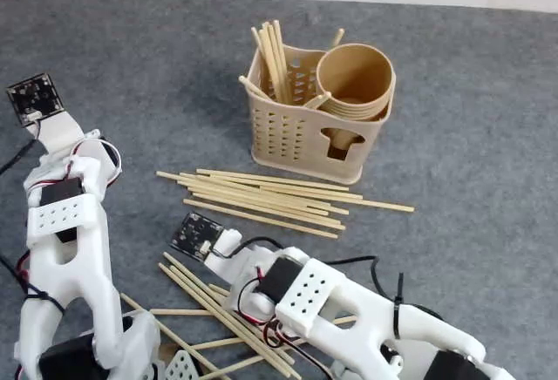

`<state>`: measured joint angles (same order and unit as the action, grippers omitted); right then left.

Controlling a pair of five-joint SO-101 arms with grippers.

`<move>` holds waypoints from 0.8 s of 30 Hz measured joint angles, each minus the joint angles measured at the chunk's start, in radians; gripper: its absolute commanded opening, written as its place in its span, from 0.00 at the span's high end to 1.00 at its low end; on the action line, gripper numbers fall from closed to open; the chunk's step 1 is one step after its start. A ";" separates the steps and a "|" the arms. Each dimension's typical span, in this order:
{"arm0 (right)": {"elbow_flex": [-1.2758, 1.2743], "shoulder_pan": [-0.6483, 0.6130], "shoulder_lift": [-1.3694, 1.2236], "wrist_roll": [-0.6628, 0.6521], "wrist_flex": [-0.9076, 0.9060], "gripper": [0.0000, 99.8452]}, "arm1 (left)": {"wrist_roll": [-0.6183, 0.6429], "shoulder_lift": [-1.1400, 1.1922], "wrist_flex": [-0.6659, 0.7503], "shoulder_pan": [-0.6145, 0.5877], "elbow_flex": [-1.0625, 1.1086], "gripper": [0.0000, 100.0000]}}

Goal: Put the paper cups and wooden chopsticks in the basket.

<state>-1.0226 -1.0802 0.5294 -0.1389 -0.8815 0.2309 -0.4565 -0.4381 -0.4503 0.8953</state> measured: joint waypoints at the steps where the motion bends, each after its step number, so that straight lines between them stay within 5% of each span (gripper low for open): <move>1: -0.002 0.000 -0.009 0.000 0.014 0.89 | 0.000 0.000 0.000 0.000 0.000 0.99; 12: 0.034 0.000 -0.267 -0.002 0.054 0.89 | 0.000 0.000 0.000 0.000 0.000 0.99; 24: 0.110 -0.003 -0.207 -0.003 -0.068 0.89 | 0.000 0.000 0.000 0.000 0.000 0.99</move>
<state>-0.9122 -1.0833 0.3222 -0.1419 -0.9490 0.2309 -0.4565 -0.4381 -0.4503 0.8953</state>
